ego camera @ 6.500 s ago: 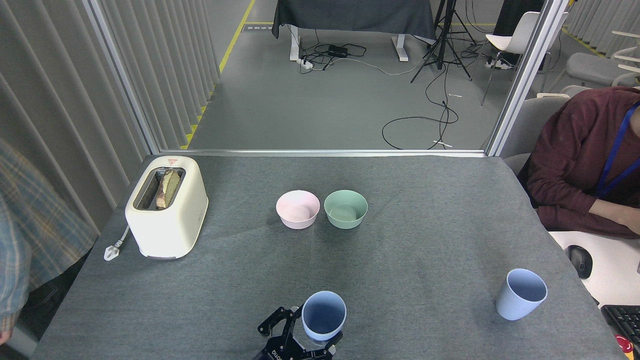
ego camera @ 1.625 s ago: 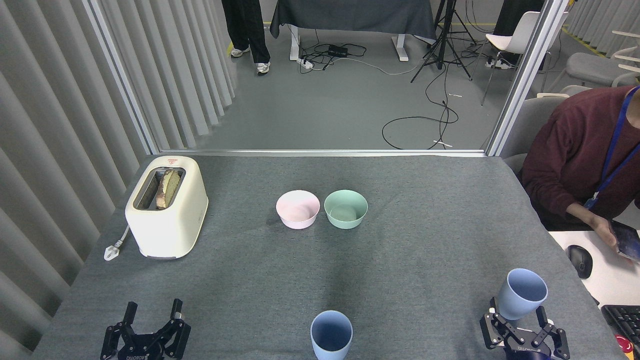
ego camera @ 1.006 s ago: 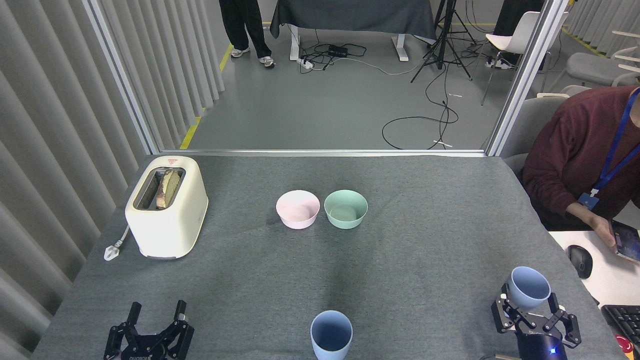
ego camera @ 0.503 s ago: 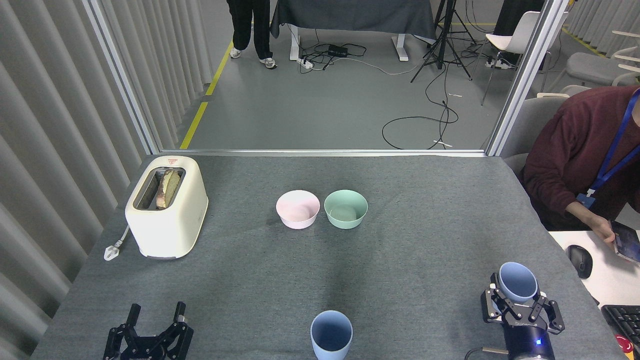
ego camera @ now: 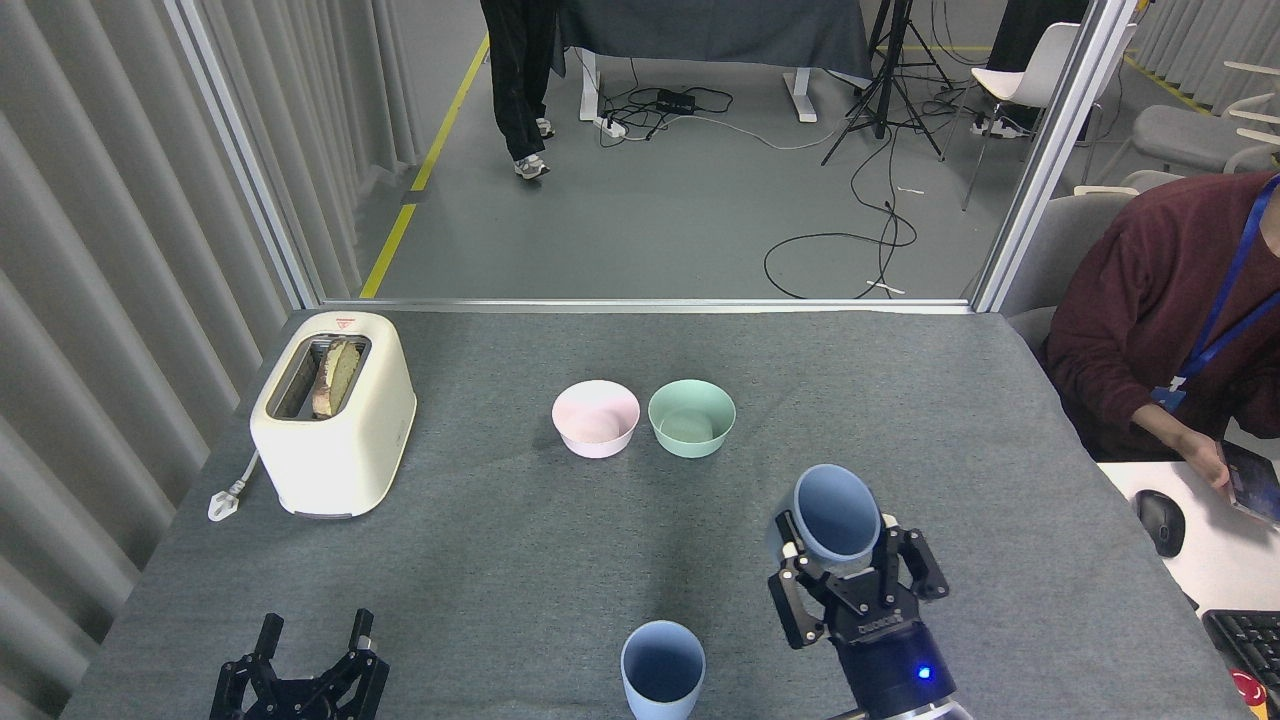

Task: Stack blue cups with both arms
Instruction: 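Lift the blue cup with the right gripper and carry it over the first cup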

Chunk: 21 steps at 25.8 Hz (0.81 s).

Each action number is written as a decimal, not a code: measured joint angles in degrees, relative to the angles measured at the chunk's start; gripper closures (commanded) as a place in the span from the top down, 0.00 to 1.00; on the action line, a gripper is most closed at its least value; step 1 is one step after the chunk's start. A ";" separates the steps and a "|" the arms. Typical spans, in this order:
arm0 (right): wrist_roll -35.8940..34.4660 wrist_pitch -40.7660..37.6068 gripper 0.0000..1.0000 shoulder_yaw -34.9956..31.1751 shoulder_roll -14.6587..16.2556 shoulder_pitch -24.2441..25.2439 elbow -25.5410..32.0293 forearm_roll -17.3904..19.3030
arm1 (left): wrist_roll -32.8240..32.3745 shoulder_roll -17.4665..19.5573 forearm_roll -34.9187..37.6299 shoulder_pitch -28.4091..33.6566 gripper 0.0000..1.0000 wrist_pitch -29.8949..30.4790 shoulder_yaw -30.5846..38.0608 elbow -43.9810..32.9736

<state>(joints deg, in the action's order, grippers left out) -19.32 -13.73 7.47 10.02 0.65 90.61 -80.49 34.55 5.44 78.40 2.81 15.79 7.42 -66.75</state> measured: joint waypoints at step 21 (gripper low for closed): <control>12.19 -2.34 0.51 11.13 -7.16 8.95 8.29 -11.08 | 0.00 0.31 0.03 0.29 1.00 -0.09 0.06 0.01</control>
<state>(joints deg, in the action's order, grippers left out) -7.13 -16.06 18.60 2.85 9.60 98.89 -91.57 34.55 5.75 78.43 3.10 15.70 7.47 -66.74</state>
